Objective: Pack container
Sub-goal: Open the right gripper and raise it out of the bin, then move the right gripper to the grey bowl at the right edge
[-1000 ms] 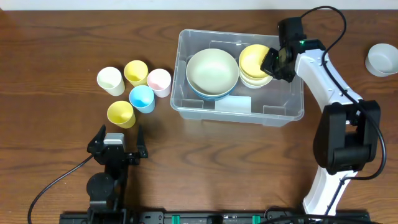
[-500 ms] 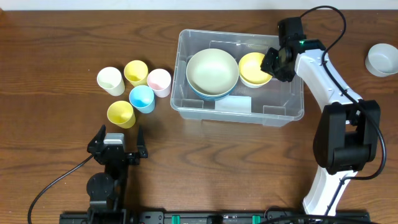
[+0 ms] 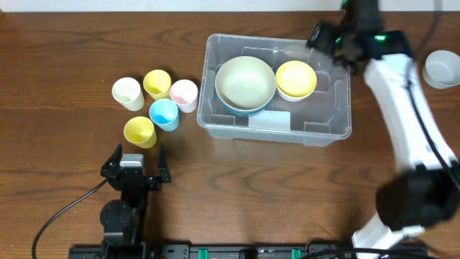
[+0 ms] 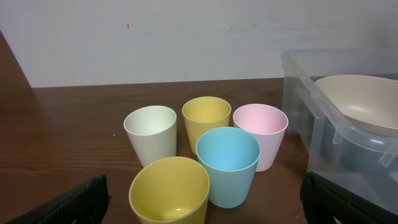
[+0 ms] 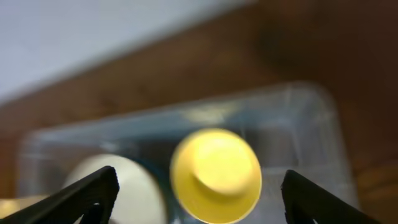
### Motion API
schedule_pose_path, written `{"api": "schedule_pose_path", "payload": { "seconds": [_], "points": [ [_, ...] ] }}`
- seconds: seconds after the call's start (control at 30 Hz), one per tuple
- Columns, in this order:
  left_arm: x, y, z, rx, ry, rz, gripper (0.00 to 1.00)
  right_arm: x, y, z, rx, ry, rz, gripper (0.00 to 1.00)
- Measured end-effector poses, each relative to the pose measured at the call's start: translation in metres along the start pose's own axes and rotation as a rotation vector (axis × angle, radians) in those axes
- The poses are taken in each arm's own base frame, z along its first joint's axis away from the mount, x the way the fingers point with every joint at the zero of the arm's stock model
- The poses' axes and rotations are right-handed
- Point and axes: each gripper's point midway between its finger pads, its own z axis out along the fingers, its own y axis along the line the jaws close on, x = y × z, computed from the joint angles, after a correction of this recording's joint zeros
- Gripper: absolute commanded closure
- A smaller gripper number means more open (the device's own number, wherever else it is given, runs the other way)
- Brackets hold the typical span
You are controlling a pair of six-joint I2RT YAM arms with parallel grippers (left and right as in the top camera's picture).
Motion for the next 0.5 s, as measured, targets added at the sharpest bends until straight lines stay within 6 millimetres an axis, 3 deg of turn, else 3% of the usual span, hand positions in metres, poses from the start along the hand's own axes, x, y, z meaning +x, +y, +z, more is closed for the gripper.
{"api": "schedule_pose_path", "payload": {
  "seconds": [0.1,0.23,0.37,0.5],
  "points": [
    [0.0,0.0,0.0,0.0,0.0,0.0,0.02,-0.037,-0.009,-0.057,-0.001,-0.145,0.021,0.01],
    [0.0,0.0,0.0,0.0,0.0,0.0,0.02,-0.067,-0.07,-0.113,0.162,-0.284,0.117,0.01],
    [0.0,0.0,0.0,0.0,0.0,0.0,0.02,-0.075,-0.153,-0.129,0.394,-0.322,0.251,0.01],
    [0.0,0.0,0.0,0.0,0.0,0.0,0.02,-0.068,-0.227,-0.118,0.566,-0.295,0.358,0.01]
  ]
}}
